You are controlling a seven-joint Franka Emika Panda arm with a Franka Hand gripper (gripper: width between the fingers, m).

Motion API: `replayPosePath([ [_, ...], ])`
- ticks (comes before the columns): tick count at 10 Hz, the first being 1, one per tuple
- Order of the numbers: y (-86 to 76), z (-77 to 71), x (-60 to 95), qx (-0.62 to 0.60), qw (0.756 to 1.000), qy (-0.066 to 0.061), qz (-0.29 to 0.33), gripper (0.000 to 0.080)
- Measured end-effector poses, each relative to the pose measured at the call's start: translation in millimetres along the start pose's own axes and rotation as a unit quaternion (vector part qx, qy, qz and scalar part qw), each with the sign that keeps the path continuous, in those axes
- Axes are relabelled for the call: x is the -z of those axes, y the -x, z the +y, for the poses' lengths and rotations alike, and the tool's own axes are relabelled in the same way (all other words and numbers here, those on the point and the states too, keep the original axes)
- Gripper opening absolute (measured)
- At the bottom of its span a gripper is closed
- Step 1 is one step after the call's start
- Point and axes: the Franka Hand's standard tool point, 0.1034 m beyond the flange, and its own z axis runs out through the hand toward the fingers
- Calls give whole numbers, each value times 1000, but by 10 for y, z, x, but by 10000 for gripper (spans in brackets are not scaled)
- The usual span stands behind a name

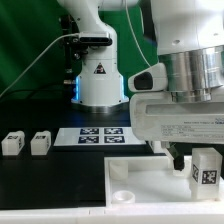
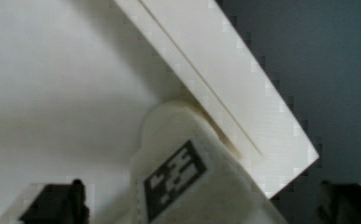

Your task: Assemble one leg

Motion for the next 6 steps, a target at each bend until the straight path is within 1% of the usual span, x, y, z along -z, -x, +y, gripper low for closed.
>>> replayPosePath([
  [1,8,-37,21,71,997,18,4,649],
  [2,21,-90,36,180,983,32,12,649],
  [3,28,-95,32,220,975,34,12,649],
  [4,19,-83,30,215,976,33,11,619],
  [5,23,-86,28,207,978,34,12,619],
  [6,22,-85,28,204,978,33,12,436],
])
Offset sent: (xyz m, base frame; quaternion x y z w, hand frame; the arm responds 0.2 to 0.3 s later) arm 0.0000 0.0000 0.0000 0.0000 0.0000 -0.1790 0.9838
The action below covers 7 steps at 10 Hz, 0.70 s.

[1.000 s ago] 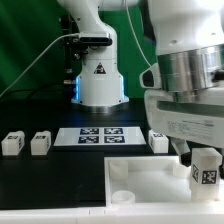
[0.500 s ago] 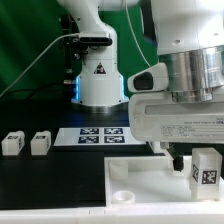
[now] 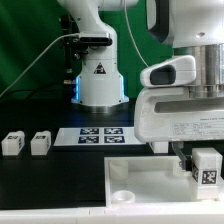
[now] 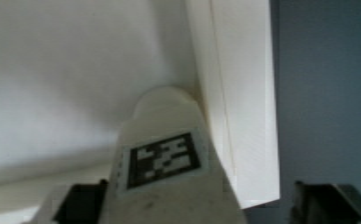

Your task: Assemble one leg

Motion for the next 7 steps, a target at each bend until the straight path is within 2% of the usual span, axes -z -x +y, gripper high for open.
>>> replayPosePath([
  [1,-5,29,-2,-32,999,2,0,436],
  [2,-6,46,-6,-88,996,2,-1,295],
  [4,-24,62,4,-204,979,-2,-2,295],
  [5,-25,70,-6,-274,962,-5,-4,295],
  [7,-6,69,-23,-427,904,-18,-8,295],
])
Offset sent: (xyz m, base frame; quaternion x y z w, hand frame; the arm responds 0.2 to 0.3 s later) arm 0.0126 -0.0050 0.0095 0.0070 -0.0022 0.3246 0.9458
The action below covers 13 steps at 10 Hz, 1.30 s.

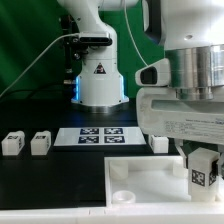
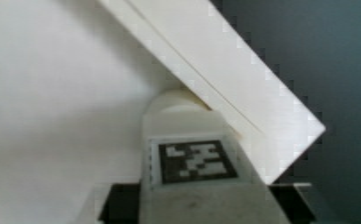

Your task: Assemble one leg

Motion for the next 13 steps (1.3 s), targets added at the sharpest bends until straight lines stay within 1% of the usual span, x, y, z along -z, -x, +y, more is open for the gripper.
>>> replayPosePath([
  [1,17,0,-10,-82,997,-9,-8,295],
  [3,25,-6,-18,-236,971,-33,-23,297],
  [4,25,-11,-20,-300,953,-40,-29,297],
  [5,48,-19,-23,-337,940,-38,-29,297],
  [7,46,-14,-27,-298,954,-39,-26,297],
  [8,53,-8,-31,-265,963,-37,-24,396],
  [9,81,6,-40,-176,984,-27,-22,537],
  [10,108,4,-41,-88,996,-17,-15,613],
  [11,114,8,-45,-25,1000,-15,-11,643],
  [13,95,17,-46,49,999,-16,-9,648],
])
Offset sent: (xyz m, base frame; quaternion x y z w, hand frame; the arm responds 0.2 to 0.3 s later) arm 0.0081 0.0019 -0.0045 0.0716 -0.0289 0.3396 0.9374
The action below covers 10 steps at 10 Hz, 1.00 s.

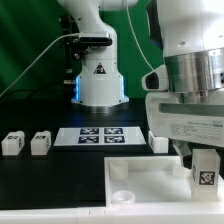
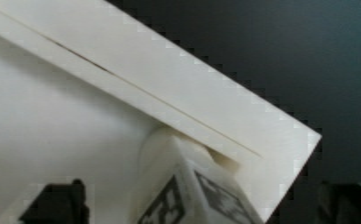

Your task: Assemble one leg

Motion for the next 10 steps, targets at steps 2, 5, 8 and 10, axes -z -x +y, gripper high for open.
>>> replayPosePath([
  [2,-14,8,2,119,993,4,2,649],
  [5,-46,-42,53,320,947,37,17,649],
  [8,-51,-32,49,302,952,36,16,637],
  [10,-55,-10,40,197,980,34,17,292],
])
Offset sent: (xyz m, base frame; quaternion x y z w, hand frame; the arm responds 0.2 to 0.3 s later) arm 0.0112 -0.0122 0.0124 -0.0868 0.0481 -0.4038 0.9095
